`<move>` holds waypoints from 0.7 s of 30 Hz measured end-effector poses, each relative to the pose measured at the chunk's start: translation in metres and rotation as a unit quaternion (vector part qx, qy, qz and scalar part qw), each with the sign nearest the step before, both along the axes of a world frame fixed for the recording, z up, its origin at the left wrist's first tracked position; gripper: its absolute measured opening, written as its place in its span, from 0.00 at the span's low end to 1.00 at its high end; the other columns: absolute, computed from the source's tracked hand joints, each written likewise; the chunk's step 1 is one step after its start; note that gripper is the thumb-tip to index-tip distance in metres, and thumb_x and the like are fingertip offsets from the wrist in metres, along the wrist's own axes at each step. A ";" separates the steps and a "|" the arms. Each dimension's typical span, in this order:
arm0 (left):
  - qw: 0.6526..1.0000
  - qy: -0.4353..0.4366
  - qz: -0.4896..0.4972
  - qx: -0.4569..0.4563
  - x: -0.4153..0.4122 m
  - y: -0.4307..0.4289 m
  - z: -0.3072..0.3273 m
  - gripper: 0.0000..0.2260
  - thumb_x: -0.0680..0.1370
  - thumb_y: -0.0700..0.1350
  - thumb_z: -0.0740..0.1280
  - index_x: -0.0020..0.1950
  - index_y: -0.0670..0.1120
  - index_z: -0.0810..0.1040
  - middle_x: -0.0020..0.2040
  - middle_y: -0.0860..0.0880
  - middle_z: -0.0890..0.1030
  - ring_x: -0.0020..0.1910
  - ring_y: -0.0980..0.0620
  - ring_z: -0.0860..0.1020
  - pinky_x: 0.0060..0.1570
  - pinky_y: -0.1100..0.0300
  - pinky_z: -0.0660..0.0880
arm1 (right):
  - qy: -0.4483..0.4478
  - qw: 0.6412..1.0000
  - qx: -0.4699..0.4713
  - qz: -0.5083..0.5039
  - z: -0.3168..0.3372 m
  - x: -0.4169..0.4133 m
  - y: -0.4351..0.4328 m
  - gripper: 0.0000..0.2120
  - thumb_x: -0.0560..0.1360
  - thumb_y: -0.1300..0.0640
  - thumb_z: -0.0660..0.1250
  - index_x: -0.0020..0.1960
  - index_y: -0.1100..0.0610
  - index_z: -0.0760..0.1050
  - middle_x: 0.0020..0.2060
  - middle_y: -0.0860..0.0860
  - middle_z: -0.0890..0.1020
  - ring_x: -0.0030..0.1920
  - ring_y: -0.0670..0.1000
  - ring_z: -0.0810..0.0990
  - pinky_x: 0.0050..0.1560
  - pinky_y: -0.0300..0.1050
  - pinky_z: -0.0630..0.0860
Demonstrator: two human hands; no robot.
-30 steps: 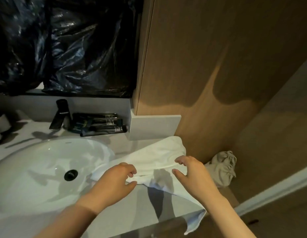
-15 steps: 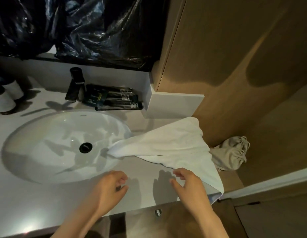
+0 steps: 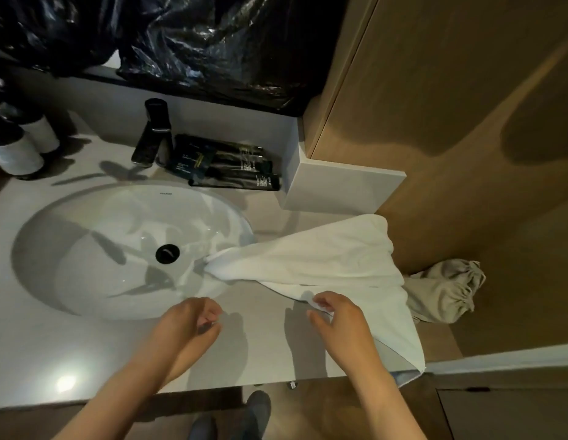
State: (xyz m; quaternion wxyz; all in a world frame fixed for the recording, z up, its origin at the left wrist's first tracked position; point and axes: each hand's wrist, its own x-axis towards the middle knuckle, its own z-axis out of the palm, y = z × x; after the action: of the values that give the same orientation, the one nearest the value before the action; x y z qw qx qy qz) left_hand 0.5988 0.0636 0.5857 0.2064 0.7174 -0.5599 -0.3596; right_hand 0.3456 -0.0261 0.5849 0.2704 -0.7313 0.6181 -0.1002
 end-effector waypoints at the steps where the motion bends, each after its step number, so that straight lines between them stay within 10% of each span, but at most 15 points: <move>1: 1.000 -0.001 0.017 -0.001 -0.001 -0.002 0.002 0.02 0.77 0.43 0.67 0.47 0.49 0.76 0.41 0.54 0.78 0.42 0.55 0.77 0.44 0.69 0.72 | 0.002 1.000 -0.001 -0.003 -0.002 -0.004 -0.004 0.14 0.78 0.51 0.67 0.62 0.50 0.76 0.58 0.47 0.79 0.54 0.44 0.76 0.54 0.34 0.69; 21: 0.970 -0.149 -0.140 -0.132 -0.088 -0.103 -0.028 0.21 0.64 0.44 0.81 0.55 0.42 0.83 0.50 0.44 0.82 0.46 0.41 0.80 0.46 0.50 0.77 | 0.016 0.997 -0.080 0.001 -0.048 -0.067 -0.036 0.08 0.78 0.57 0.67 0.57 0.52 0.81 0.53 0.47 0.81 0.53 0.49 0.77 0.54 0.37 0.71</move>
State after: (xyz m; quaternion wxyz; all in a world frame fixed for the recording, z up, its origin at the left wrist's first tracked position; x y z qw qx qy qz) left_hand 0.5113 -0.0391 0.5577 0.1614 0.6439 -0.7217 -0.1964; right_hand 0.2786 -0.0619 0.5367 0.2013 -0.7524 0.6118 -0.1379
